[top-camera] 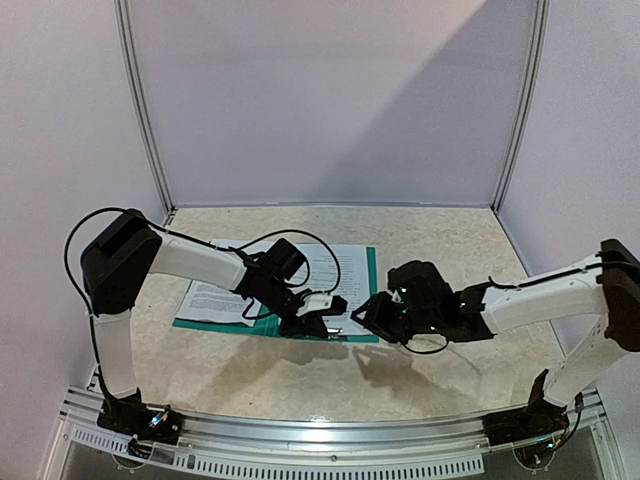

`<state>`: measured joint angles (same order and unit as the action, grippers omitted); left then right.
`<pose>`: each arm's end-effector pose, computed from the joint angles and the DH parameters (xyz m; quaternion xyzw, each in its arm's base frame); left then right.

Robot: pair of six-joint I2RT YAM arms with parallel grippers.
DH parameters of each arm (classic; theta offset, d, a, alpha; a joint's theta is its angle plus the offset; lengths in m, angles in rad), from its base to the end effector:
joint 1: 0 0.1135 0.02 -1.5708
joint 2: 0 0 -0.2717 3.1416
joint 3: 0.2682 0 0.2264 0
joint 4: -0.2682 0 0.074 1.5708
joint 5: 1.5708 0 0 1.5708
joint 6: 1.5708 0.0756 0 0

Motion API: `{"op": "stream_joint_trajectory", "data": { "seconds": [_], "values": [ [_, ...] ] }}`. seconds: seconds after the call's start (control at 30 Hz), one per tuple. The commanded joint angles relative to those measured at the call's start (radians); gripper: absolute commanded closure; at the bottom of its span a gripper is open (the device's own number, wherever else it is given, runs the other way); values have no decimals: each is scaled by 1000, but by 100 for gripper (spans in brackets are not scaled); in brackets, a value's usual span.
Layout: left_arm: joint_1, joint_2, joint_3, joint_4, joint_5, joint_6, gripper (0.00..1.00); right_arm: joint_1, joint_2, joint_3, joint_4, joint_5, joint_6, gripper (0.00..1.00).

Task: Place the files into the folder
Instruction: Clamp the file and folder with some files.

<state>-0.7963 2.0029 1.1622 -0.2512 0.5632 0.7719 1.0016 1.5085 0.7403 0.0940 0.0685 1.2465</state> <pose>0.2422 -0.3053 0.1152 0.7057 0.6142 -0.2727 0.2245 0.1760 0.2655 0.1829 0.1247 0.8921 0.3773 0.2150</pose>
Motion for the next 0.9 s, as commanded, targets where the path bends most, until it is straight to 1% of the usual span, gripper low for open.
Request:
{"op": "stream_joint_trajectory", "data": {
  "seconds": [0.0, 0.07, 0.2, 0.27, 0.37, 0.4, 0.63, 0.73, 0.87],
  "values": [
    [-16, 51, -50, -61, -137, -5, 100, -31, 149, 66, 114, -179, 66, 62],
    [-17, 47, -53, -58, -137, -3, 100, -38, 186, 81, 163, -209, 75, 65],
    [-17, 46, -53, -58, -138, -3, 100, -40, 249, 144, 124, -230, 38, 67],
    [-18, 48, -53, -57, -137, -3, 100, -42, 269, 141, 124, -222, 36, 70],
    [-18, 49, -52, -57, -138, -6, 100, -47, 280, 120, 145, -211, 51, 78],
    [-18, 48, -50, -57, -139, -8, 100, -49, 284, 120, 145, -212, 57, 79],
    [-20, 52, -44, -58, -140, -10, 100, -50, 295, 150, 67, -192, 35, 80],
    [-20, 55, -41, -64, -142, -9, 100, -54, 302, 167, 54, -189, 20, 89],
    [-20, 57, -39, -67, -145, -6, 100, -55, 312, 171, 65, -201, 13, 96]
  ]
}}
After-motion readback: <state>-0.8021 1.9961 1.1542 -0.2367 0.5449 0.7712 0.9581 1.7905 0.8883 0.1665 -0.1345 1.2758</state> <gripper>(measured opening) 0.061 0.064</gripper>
